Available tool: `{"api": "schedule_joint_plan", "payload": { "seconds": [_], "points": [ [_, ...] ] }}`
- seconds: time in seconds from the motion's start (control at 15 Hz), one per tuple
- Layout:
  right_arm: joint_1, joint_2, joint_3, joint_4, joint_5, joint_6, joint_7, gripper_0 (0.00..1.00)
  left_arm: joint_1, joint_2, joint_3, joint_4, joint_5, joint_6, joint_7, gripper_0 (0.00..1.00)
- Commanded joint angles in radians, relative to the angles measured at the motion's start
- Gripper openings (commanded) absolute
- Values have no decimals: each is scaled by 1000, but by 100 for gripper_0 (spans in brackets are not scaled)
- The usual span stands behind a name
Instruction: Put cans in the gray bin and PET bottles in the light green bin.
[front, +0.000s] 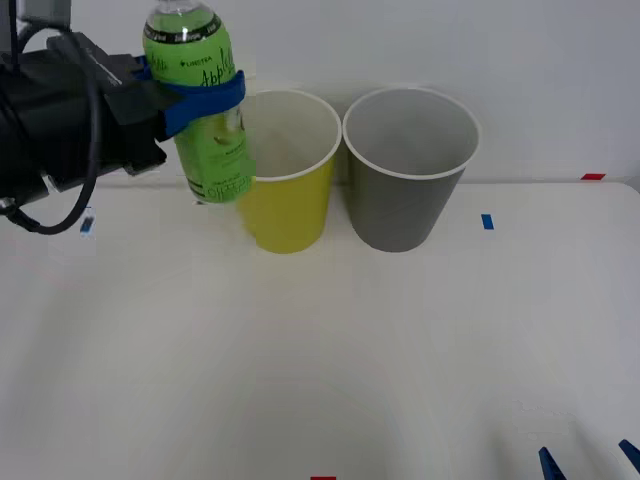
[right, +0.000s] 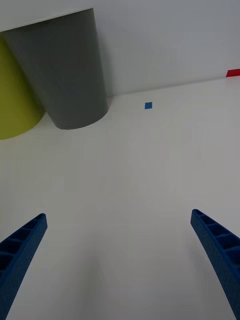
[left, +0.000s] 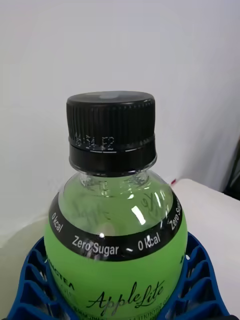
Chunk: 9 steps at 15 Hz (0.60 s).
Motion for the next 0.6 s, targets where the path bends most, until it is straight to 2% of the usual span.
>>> {"api": "schedule_joint_plan", "payload": {
  "seconds": [0.07, 0.47, 0.6],
  "points": [
    [0, 0, 0, 0, 0, 0, 0, 100, -110, -8, -53, 107, -112, -29, 5, 1],
    [0, 0, 0, 0, 0, 0, 0, 100, -182, -8, -200, 238, -302, -219, 7, 0],
    [0, 0, 0, 0, 0, 0, 0, 100, -208, -8, -256, 310, -335, -297, 5, 0]
  ]
}}
